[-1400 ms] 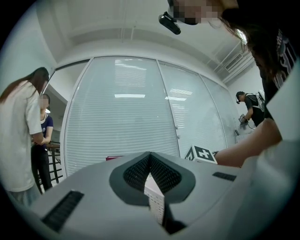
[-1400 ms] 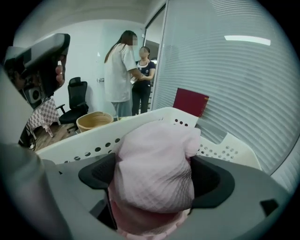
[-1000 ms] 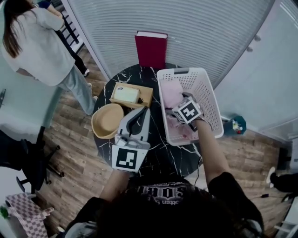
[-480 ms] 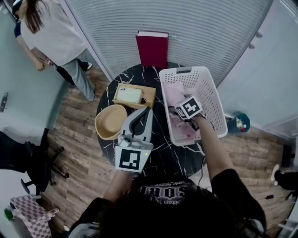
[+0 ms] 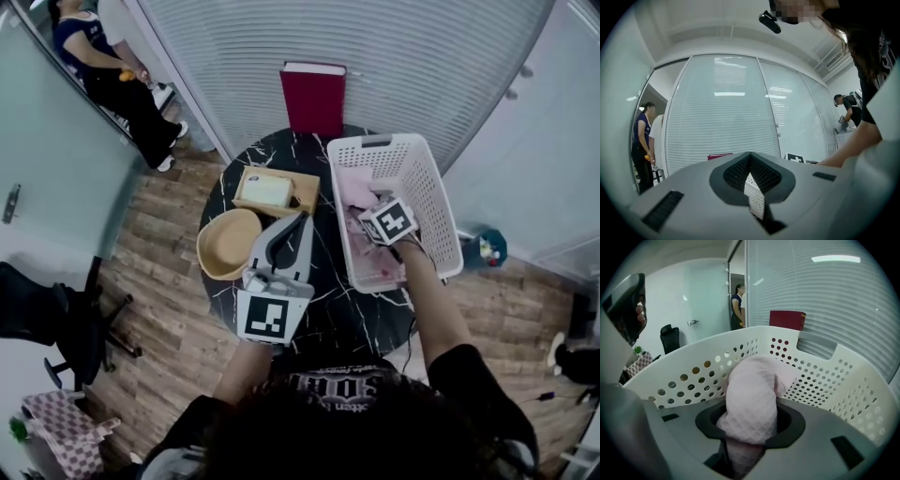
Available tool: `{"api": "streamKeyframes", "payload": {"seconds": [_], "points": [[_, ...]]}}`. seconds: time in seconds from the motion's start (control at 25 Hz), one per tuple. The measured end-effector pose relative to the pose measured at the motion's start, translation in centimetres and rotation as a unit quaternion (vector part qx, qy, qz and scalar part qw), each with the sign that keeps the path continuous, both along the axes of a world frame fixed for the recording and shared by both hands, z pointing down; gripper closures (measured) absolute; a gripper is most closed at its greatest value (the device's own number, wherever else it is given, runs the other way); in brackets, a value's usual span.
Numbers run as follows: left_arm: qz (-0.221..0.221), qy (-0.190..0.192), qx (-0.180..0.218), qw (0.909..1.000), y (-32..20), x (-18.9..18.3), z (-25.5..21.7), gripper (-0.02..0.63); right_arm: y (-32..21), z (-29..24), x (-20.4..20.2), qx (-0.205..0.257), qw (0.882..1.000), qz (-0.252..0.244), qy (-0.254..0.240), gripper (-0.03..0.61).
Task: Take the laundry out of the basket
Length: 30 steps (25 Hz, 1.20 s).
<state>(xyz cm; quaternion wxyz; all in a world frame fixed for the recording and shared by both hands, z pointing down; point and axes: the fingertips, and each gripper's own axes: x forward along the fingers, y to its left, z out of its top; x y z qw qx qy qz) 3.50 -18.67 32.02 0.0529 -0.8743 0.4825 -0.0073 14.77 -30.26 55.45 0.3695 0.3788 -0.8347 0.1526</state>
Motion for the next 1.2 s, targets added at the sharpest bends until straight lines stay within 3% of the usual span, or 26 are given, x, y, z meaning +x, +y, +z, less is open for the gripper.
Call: {"api": "streamKeyframes", "payload": {"seconds": [0.44,1.2], "points": [[-0.011,0.006,0.004,0.9999,0.7,-0.9,-0.4,0.615,0.0,-1.9,1.6,0.022,0.998,0.058,-0.033,0.400],[-0.015,0.007,0.024,0.9996,1.4,-2.1,-1.9,0.615,0.6,-9.1,3.0,0.122,0.982,0.109,-0.094,0.400]]}}
